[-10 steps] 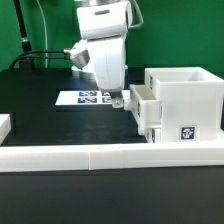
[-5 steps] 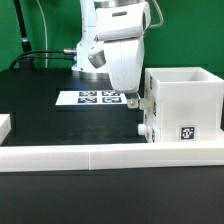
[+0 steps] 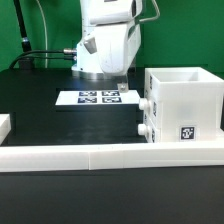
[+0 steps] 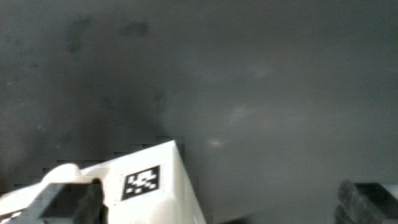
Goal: Assemble drawer
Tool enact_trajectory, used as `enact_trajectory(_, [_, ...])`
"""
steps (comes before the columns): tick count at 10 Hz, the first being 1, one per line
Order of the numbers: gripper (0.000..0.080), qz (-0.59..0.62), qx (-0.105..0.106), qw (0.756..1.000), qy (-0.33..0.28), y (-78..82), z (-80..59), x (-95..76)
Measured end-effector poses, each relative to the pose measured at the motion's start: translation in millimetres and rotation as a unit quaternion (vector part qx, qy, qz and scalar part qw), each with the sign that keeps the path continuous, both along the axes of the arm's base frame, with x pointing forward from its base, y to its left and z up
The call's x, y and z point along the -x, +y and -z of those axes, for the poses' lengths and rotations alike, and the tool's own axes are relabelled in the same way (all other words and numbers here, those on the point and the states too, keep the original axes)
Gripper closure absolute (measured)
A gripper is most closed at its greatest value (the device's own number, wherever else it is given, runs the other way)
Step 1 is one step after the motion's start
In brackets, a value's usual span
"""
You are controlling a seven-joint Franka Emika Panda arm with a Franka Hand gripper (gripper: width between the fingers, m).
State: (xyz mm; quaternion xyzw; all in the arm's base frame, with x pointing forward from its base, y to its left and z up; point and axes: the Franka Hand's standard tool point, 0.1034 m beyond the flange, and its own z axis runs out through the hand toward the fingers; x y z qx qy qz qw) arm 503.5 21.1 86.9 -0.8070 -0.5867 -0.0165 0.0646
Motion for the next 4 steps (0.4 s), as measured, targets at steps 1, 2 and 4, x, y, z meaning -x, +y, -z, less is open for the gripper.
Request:
enact_trajectory(1, [0.015,0.011,0.002,1.0,-0.003,0.6,-0.4,4.3])
enact_trajectory(2, [0.015,0.016,0.003,1.0,-0.01,-2.9,2.2,6.0])
enact_trajectory(4, [0.015,0.016,0.003,1.0,-0.009,-4.1,3.1,6.4])
